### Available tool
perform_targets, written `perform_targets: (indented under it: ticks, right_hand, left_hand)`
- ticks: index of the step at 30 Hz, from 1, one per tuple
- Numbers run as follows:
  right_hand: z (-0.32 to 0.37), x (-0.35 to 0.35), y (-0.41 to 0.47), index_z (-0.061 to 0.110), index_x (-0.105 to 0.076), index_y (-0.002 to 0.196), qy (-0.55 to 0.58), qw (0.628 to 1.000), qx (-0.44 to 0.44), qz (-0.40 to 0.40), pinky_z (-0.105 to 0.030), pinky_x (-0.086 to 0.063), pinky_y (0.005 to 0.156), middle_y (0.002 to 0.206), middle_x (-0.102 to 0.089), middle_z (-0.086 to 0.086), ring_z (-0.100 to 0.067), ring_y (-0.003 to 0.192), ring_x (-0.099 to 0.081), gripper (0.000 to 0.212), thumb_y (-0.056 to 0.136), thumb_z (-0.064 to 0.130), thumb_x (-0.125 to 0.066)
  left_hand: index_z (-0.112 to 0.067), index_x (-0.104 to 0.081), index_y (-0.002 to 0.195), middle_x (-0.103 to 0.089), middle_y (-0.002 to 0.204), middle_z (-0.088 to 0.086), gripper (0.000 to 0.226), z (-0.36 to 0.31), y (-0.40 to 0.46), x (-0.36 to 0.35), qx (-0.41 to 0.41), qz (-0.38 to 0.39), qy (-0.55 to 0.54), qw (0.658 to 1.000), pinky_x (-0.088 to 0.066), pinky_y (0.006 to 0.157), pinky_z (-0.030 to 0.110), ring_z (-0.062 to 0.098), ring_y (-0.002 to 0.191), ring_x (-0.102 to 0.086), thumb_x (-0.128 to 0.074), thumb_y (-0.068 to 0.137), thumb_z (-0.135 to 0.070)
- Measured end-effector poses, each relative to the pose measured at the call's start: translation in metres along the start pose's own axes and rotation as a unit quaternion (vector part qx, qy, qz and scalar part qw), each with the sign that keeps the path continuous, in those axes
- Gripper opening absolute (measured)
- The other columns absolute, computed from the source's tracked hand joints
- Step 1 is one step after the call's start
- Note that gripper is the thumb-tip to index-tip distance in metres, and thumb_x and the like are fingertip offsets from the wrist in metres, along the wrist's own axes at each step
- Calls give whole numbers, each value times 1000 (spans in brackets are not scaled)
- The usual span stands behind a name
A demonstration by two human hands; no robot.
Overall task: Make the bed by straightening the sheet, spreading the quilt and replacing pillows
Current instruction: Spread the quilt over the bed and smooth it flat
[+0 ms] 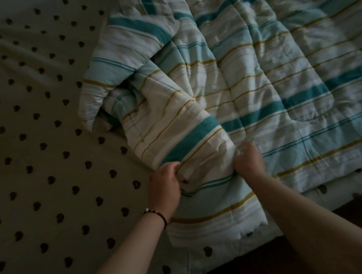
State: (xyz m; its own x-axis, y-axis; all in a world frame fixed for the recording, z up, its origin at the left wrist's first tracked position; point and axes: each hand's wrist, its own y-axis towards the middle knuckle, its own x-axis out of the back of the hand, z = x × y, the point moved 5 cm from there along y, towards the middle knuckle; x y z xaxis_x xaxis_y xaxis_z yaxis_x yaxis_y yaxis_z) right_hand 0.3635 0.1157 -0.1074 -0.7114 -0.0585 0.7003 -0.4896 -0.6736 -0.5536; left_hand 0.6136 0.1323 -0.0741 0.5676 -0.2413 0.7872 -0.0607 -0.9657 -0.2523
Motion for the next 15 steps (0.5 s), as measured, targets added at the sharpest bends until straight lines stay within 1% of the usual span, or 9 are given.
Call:
perform_targets:
  ticks: [2,4,5,7,8,9,11,13,15]
  right_hand:
    - [23,3,-11,20,-35,150,-33,996,72,-38,-44,-30,115,150,-45,-6,-27,140,-39,52,99,24,-43]
    - [50,0,-27,23,-14,158,-77,979,179,-55,-40,-6,124,165,-13,4,-16,153,-6,56,105,28,-28]
    - [65,-5,-36,23,-6,159,-100,966,235,-49,-39,0,124,166,-2,6,-12,152,6,56,106,30,-24]
    - [84,-18,-53,22,-1,158,-123,938,323,-13,-40,2,125,165,4,6,-9,150,14,57,107,30,-24]
    - [89,-25,-60,21,-2,158,-123,929,350,12,-39,0,125,166,3,5,-8,150,13,58,106,30,-26]
    - [92,-31,-66,21,-3,158,-120,921,369,38,-36,0,125,166,2,5,-8,150,12,59,106,30,-29]
    - [86,-44,-71,21,0,159,-134,912,376,92,-32,-1,124,166,3,4,-9,151,10,64,105,33,-32]
    - [70,-55,-65,21,4,158,-174,910,348,144,-37,-6,125,166,7,1,-13,152,9,73,102,40,-38]
    - [54,-64,-56,24,7,158,-219,907,318,169,-44,-8,124,166,14,1,-15,151,13,84,97,55,-43]
  left_hand:
    - [-17,-49,136,-55,134,4,43,22,-3,6,67,-41,25,997,-46,100,38,21,121,-54,-54,94,-9]
    - [-15,-41,140,-53,135,8,53,43,-3,6,181,-45,18,982,-46,98,43,26,119,-54,-61,92,-21]
    - [-17,-41,135,-54,131,7,50,51,-3,2,250,-22,-38,967,-46,95,44,26,114,-54,-62,91,-29]
    - [-19,-44,114,-56,106,0,32,54,-2,-13,353,39,-197,914,-43,83,35,27,103,-53,-63,91,-32]
    - [-15,-47,115,-54,100,0,30,52,0,-20,368,64,-237,897,-39,81,31,30,106,-53,-61,93,-28]
    - [-8,-47,125,-56,105,3,37,53,4,-28,363,88,-242,895,-37,81,29,33,115,-52,-58,95,-26]
    - [-2,-41,139,-53,133,14,60,52,6,-44,352,143,-243,892,-39,92,29,32,128,-47,-56,95,-39]
    - [-9,-56,131,-59,132,11,68,45,8,-59,342,196,-334,856,-44,100,35,28,118,-57,-60,85,-60]
    - [-14,-65,121,-69,118,8,63,41,8,-65,339,216,-402,823,-49,97,40,23,107,-65,-68,78,-60]
